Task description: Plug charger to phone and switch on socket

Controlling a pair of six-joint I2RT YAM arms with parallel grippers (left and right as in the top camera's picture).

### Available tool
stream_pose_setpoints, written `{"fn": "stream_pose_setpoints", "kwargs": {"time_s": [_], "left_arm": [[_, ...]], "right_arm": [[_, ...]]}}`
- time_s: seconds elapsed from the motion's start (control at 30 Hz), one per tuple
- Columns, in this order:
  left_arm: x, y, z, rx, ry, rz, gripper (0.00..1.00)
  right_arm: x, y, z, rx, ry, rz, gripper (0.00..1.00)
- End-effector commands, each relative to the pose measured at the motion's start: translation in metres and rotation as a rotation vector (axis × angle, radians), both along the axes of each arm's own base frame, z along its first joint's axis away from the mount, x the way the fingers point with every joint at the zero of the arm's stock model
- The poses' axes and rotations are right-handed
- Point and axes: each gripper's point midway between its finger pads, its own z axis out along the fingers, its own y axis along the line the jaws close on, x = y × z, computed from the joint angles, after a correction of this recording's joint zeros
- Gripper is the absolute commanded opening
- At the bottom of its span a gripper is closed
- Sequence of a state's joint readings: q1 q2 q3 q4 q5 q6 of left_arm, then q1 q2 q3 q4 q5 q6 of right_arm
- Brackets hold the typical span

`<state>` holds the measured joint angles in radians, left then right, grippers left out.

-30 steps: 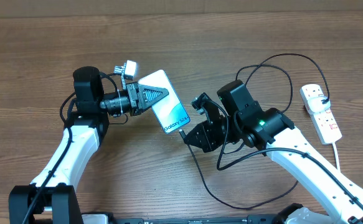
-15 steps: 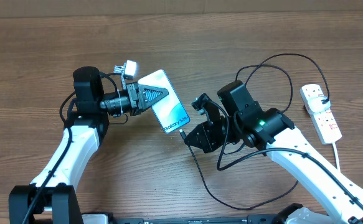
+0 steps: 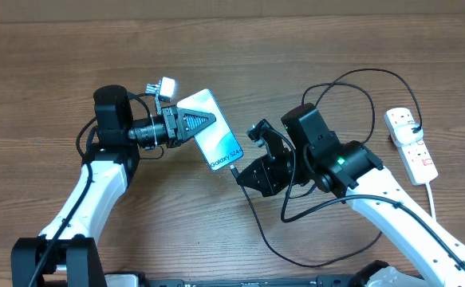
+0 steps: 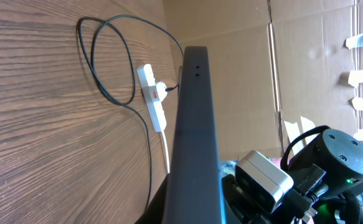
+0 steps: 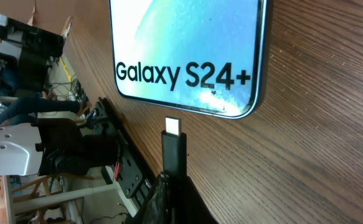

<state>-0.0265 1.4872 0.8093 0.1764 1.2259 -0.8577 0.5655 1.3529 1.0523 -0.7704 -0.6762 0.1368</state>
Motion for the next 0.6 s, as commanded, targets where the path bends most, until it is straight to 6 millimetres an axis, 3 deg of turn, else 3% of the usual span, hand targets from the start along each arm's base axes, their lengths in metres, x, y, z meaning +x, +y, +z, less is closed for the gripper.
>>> {"fn": "stream_pose_setpoints", "kwargs": {"time_s": [0.0, 0.57], "left_arm": [[-0.0010, -0.0030, 0.0060, -0.007, -0.019, -0.018, 0.04], [-0.0015, -0.0031, 0.0063, -0.015, 0.005, -0.018, 0.04]], "right_arm": [[0.0008, 0.0026, 0.0142, 0.032, -0.041, 0.011, 0.04], [0.0017, 0.0027, 0.0139, 0.030, -0.044, 0.008, 0.04]]}}
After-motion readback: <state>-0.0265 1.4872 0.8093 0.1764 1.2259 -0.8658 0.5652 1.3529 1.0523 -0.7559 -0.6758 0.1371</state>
